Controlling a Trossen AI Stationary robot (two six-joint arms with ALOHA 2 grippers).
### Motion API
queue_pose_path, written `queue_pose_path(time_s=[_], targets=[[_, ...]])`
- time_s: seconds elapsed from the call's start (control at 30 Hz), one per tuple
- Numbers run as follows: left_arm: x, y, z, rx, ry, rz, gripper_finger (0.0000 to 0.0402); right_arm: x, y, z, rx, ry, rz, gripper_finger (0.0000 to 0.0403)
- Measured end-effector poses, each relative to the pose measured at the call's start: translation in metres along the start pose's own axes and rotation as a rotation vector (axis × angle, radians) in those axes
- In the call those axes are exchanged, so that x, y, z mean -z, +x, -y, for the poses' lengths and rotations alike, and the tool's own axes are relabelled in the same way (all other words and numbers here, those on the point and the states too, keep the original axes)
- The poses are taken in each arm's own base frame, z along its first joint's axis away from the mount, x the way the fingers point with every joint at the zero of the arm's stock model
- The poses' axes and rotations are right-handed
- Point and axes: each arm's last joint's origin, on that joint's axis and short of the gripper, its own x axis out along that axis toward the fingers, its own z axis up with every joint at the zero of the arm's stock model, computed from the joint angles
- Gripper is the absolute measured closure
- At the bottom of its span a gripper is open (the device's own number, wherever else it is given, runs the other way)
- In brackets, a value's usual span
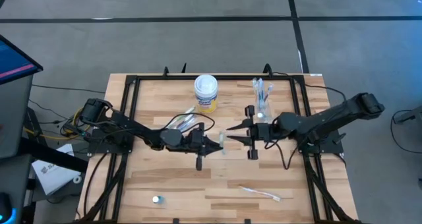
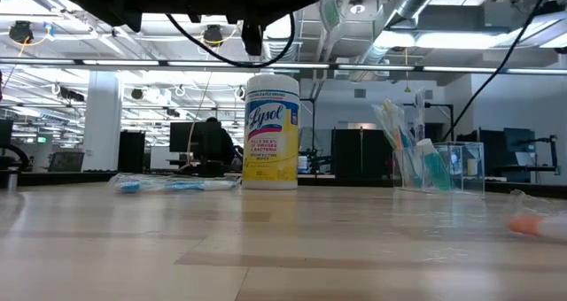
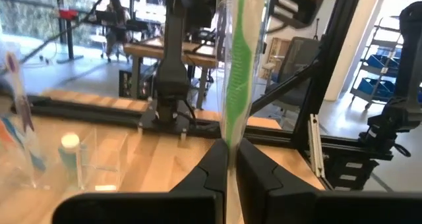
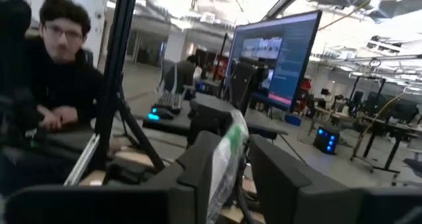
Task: Pick & Place toothbrushing station
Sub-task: Put the bottom green toothbrush into the transparent organizer
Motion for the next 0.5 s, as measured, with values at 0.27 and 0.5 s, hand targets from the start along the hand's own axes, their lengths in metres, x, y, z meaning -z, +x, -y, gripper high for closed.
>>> queue_pose_path(time_s=[0.27, 0.5], targets=[[0.005, 0.000, -0.001, 0.015, -0.162, -0.053, 0.0398, -0.002, -0.019, -0.010, -0.052, -0.181, -0.178, 0.0280], [0.009, 0.001, -0.007, 0.049, -0.318, -0.125, 0.0397, 0.005, -0.020, -0.036, -0.023, -0.418, -0.273, 0.0269]])
